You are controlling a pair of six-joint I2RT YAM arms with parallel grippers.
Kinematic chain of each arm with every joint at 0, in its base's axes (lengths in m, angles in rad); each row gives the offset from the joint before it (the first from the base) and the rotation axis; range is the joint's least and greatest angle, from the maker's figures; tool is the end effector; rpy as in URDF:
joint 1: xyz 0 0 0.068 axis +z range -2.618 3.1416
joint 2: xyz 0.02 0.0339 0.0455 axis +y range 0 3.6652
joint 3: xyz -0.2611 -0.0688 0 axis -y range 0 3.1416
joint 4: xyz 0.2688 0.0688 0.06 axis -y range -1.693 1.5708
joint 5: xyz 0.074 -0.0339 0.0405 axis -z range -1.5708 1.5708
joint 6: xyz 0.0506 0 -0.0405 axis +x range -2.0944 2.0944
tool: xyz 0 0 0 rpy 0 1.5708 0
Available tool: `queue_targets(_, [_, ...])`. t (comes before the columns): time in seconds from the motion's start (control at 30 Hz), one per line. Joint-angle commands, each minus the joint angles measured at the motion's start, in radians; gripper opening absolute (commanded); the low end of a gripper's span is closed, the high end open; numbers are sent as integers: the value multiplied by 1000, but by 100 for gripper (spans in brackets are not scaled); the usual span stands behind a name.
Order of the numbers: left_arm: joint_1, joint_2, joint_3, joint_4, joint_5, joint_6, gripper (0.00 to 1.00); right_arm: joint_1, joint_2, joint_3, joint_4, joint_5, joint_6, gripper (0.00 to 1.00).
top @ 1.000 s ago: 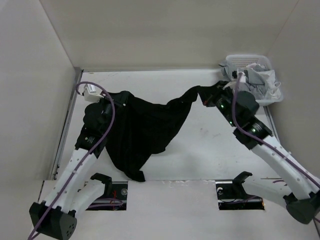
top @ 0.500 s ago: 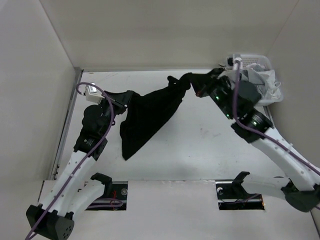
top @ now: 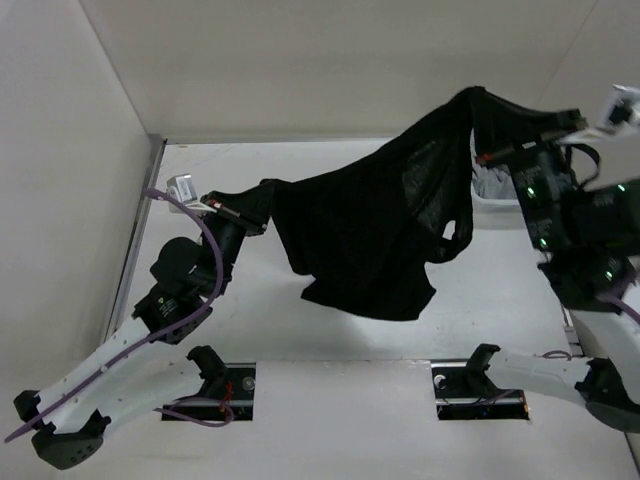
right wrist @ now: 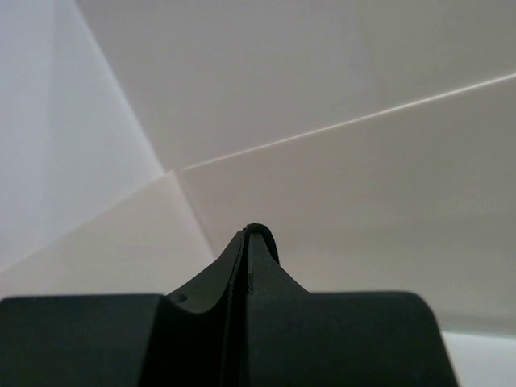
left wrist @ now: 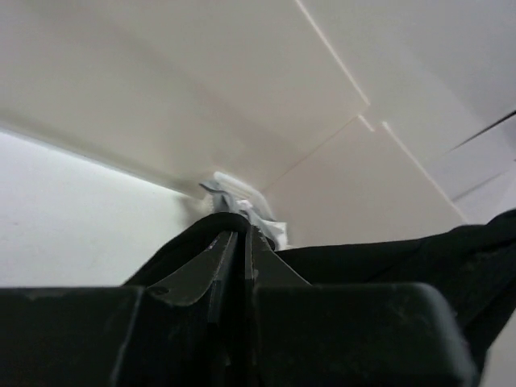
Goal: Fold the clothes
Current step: Flatten the tank top out
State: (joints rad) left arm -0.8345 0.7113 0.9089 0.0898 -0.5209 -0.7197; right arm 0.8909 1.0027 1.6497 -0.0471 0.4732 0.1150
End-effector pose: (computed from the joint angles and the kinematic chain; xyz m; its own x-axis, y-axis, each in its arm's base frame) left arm 0.1443 -0.1217 0.4290 -0.0692 -0.7750 -0.6282 0.3678 0.5655 -0.7382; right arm 0.1161 0.1069 0.6107 0.3003 0.5339 -0.7904 -0.4934 0.7961 0.3503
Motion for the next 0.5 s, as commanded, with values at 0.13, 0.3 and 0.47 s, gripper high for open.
queue_targets(0.13, [1,91,-71,70,-182,94,1,-416,446,128,-48,-385,241,1])
queue_targets(0.3, [97,187,-151,73,-169,39,1,-539,882,422,-132,-470,322,5])
queue_targets(0.47, [251,299,-183,70,-26,-102,1,-551,963,397,-116,-407,362,39])
